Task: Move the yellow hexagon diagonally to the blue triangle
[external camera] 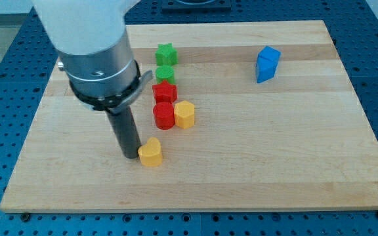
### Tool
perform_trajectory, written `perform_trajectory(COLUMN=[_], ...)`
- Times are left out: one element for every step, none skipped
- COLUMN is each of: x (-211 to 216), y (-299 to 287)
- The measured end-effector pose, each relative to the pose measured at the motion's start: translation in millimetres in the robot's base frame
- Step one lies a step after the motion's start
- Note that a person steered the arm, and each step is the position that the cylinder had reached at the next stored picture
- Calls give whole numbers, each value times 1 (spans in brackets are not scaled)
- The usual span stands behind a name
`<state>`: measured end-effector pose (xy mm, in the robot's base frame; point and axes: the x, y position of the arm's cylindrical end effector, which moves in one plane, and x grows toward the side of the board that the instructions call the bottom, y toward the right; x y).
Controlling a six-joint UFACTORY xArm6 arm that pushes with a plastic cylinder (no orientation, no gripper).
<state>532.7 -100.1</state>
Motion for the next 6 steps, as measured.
perform_trajectory(x=[-5,-19,-19,-14,-14,-16], y=[48,106,125,115,89,76])
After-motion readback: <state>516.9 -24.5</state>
